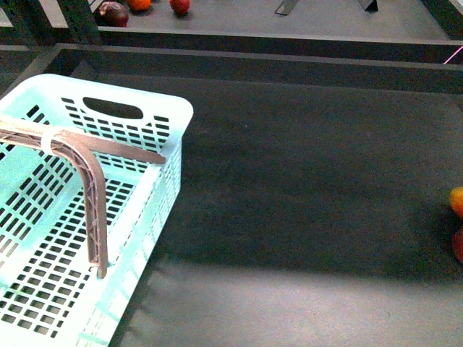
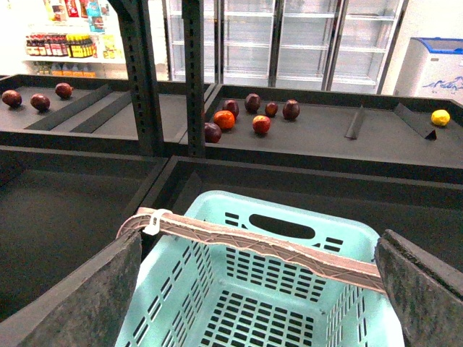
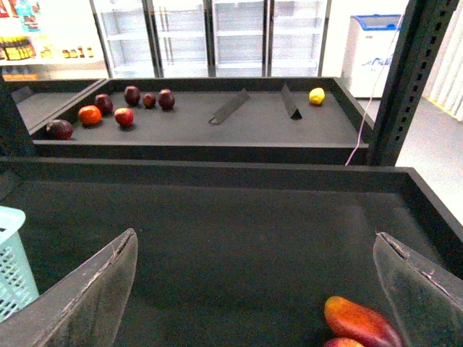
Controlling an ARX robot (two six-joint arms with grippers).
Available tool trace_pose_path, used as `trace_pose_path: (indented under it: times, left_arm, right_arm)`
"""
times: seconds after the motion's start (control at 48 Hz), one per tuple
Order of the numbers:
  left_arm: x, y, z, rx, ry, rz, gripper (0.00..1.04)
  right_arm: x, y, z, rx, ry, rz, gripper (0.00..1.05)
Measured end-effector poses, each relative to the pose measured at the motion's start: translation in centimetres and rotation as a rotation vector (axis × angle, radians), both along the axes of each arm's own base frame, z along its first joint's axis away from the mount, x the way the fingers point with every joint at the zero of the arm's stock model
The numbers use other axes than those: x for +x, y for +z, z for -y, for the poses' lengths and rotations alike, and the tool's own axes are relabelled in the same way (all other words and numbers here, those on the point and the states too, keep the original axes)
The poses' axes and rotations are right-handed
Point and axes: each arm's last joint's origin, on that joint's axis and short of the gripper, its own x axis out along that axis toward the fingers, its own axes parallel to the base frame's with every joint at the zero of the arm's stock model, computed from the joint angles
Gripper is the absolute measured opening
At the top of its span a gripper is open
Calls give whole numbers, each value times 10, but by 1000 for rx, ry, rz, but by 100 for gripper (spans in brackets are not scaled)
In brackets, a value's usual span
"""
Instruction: Pick apple with right arm and hold basket with left
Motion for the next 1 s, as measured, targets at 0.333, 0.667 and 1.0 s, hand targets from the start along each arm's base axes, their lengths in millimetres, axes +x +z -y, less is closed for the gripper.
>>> trace_pose_path:
  times: [0.333, 0.667, 1.0]
  left_arm:
    - [0, 0, 0, 0, 0, 0, 98]
    - [2, 1, 1, -271, -113, -404, 98]
    - [44, 11, -2, -935, -6, -710, 98]
  right_arm:
    - [0, 0, 0, 0, 0, 0, 96]
    - [0, 0, 0, 0, 2, 0, 96]
    - [0, 0, 0, 0, 0, 0, 96]
